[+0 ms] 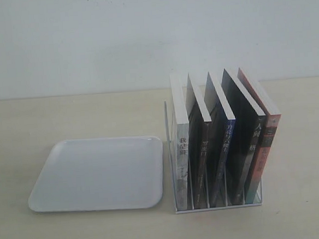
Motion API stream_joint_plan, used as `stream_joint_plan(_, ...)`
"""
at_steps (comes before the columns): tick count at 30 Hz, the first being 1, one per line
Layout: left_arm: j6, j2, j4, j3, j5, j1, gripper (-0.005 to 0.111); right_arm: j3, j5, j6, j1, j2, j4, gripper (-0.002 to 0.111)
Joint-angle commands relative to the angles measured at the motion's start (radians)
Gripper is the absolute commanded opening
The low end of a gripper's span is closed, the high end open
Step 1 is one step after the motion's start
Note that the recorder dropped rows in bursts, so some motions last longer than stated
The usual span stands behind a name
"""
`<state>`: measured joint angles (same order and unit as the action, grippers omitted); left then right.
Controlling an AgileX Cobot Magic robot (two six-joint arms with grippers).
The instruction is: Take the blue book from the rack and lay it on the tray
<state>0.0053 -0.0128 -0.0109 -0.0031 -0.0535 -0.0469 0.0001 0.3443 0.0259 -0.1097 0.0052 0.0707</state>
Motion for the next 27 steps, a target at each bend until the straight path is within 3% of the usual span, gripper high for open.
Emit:
stream_joint_plan(1,0.003,0.005,0.001,0.003,0.023,0.001,0.004,0.000,-0.003,-0.003,-0.004,-0.005,0.008,0.000)
stream_joint_plan(4,0.003,0.005,0.001,0.003,0.126,0.001,0.004,0.000,-0.008,-0.003,-0.004,-0.005,0.008,0.000)
stream_joint_plan(11,0.003,0.005,0.001,0.003,0.594,0.001,0.004,0.000,-0.008,-0.003,-0.004,-0.005,0.008,0.000)
stream_joint_plan(14,0.003,0.000,0.001,-0.050,0.654,0.001,0.004,0.000,-0.008,-0.003,-0.004,-0.005,0.008,0.000)
stream_joint_plan(18,0.000,-0.053,0.001,-0.185,0.547,0.001,0.004,0.000,-0.008,-0.003,-0.004,-0.005,0.008,0.000)
stream_joint_plan(24,-0.014,-0.215,-0.002,-0.418,-0.055,0.001,0.004,0.000,-0.008,-0.003,-0.004,-0.005,0.008,0.000)
stream_joint_plan(27,-0.014,-0.293,-0.011,-0.446,-0.167,0.001,0.004,0.000,-0.008,-0.003,-0.004,-0.005,0.008,0.000)
